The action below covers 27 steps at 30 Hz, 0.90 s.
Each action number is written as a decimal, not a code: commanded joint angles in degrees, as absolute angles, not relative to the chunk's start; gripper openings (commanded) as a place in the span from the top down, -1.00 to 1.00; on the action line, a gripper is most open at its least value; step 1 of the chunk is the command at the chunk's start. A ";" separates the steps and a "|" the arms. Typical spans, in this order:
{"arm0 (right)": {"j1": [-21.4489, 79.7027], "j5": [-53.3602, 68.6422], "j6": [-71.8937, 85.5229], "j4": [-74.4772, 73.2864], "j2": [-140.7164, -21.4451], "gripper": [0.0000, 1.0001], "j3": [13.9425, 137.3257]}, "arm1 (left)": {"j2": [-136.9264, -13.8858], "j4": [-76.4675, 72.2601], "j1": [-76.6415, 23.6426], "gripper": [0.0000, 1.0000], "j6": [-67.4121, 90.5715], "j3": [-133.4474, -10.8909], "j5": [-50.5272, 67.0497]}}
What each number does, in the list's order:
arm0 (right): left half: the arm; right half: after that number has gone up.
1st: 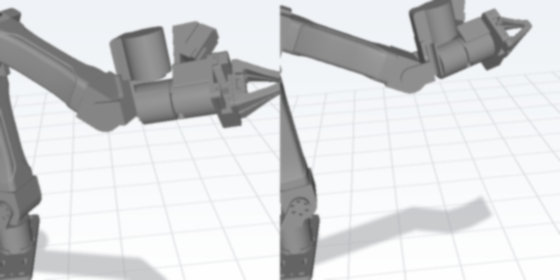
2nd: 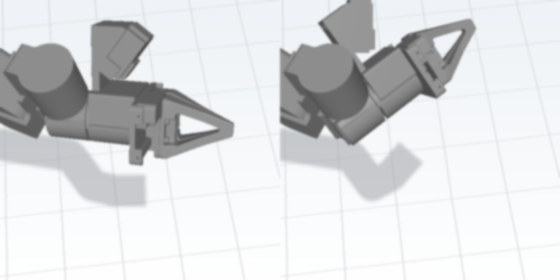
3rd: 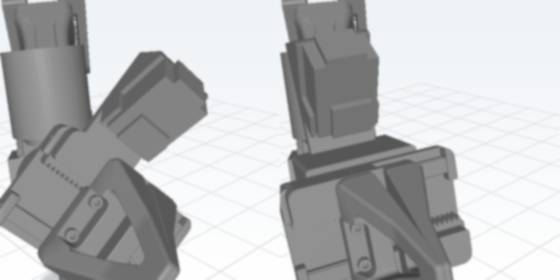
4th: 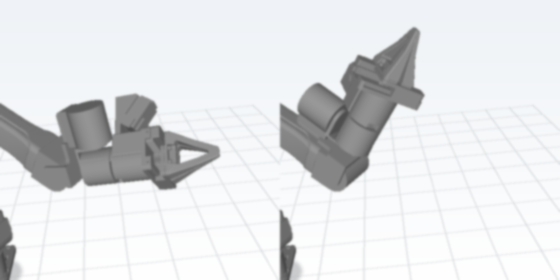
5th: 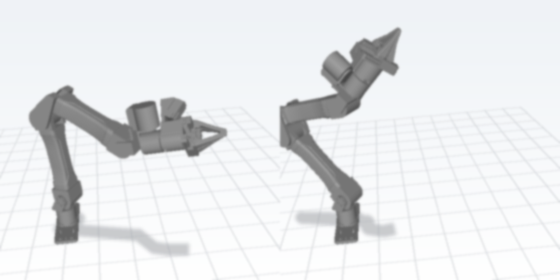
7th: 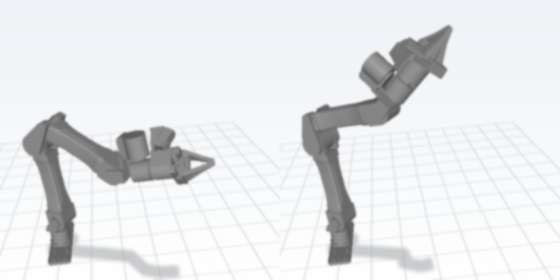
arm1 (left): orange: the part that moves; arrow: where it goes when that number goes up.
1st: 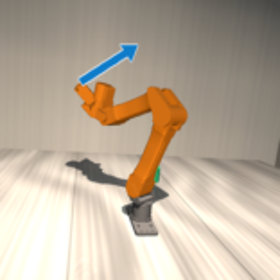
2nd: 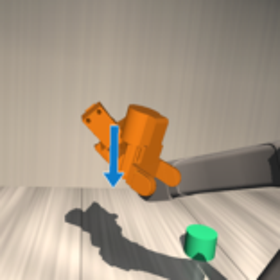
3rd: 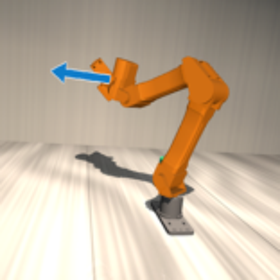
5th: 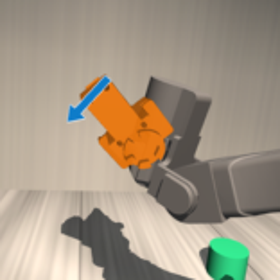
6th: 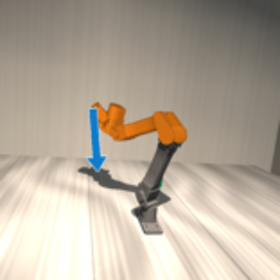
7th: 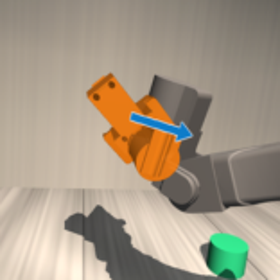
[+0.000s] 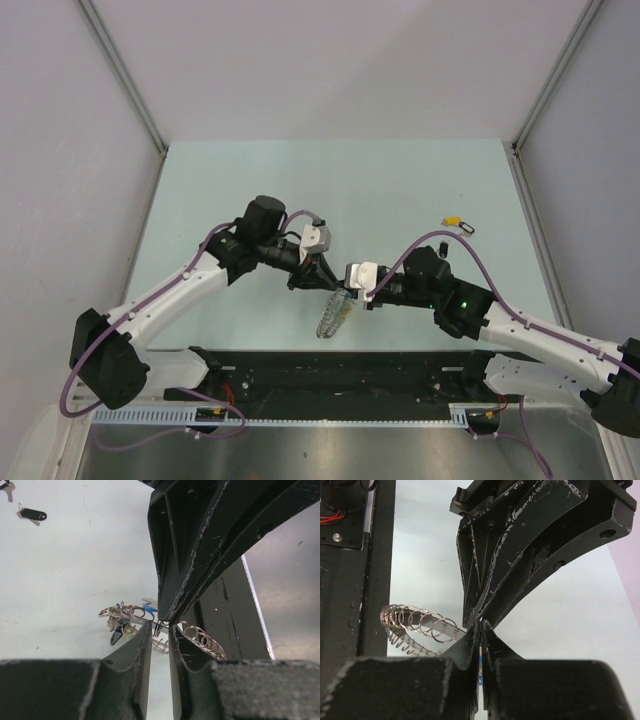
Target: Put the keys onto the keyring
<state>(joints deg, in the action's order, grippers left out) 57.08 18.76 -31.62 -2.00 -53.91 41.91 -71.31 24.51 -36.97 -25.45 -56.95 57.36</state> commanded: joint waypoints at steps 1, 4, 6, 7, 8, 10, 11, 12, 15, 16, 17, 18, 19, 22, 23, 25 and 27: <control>57.22 19.34 -31.82 1.67 -53.35 1.00 45.26 | -71.46 23.38 -37.00 0.56 -25.58 -56.69 61.79; 57.30 19.25 -31.73 1.67 -53.00 1.00 45.26 | -71.54 23.20 -37.00 0.66 -25.49 -56.51 61.70; 57.30 19.42 -31.64 1.76 -53.00 1.00 45.26 | -71.46 22.59 -37.09 0.69 -24.88 -56.34 61.79; 57.30 19.34 -31.64 1.67 -53.00 1.00 45.26 | -71.37 22.41 -37.09 0.74 -24.79 -56.25 61.96; 57.39 19.25 -31.64 1.67 -53.00 1.00 45.26 | -71.45 22.24 -37.18 0.83 -24.61 -56.16 61.96; 57.39 18.99 -31.47 1.67 -52.91 1.00 45.26 | -71.28 21.97 -37.27 0.99 -24.09 -56.08 61.70; 57.39 18.81 -31.38 1.58 -52.82 1.00 45.26 | -70.76 21.54 -37.27 0.99 -23.82 -55.99 61.35; 57.39 18.55 -31.29 1.15 -52.65 1.00 45.26 | -70.32 21.19 -37.18 0.99 -23.30 -55.64 61.00; 57.48 16.80 -30.85 0.26 -51.51 1.00 45.26 | -68.30 18.90 -37.09 0.99 -21.01 -54.32 58.28; 57.39 16.27 -30.76 0.26 -50.63 1.00 45.18 | -67.77 18.55 -37.09 0.99 -20.74 -54.06 57.58; 57.39 15.74 -30.59 -1.82 -50.19 1.00 45.18 | -67.33 18.28 -36.74 0.99 -20.22 -53.88 57.22; 57.39 14.51 -30.41 -1.85 -49.75 1.00 44.91 | -66.45 17.85 -36.48 0.99 -19.78 -53.44 57.13; 57.48 13.98 -30.15 -1.76 -49.22 1.00 44.48 | -66.01 17.32 -36.21 0.99 -19.25 -53.18 56.95; 57.39 12.66 -29.53 -1.50 -47.38 1.00 43.16 | -64.08 15.21 -34.98 0.99 -17.41 -52.21 56.43; 57.39 12.48 -29.36 -1.58 -46.85 1.00 42.63 | -63.81 13.73 -34.46 0.99 -16.01 -52.03 56.08; 57.39 12.30 -29.00 -1.58 -46.58 1.00 42.37 | -62.59 12.22 -34.10 0.99 -14.86 -51.42 55.72; 57.48 12.22 -28.65 -1.06 -46.67 1.00 41.75 | -61.97 10.46 -33.84 0.99 -13.19 -50.98 55.63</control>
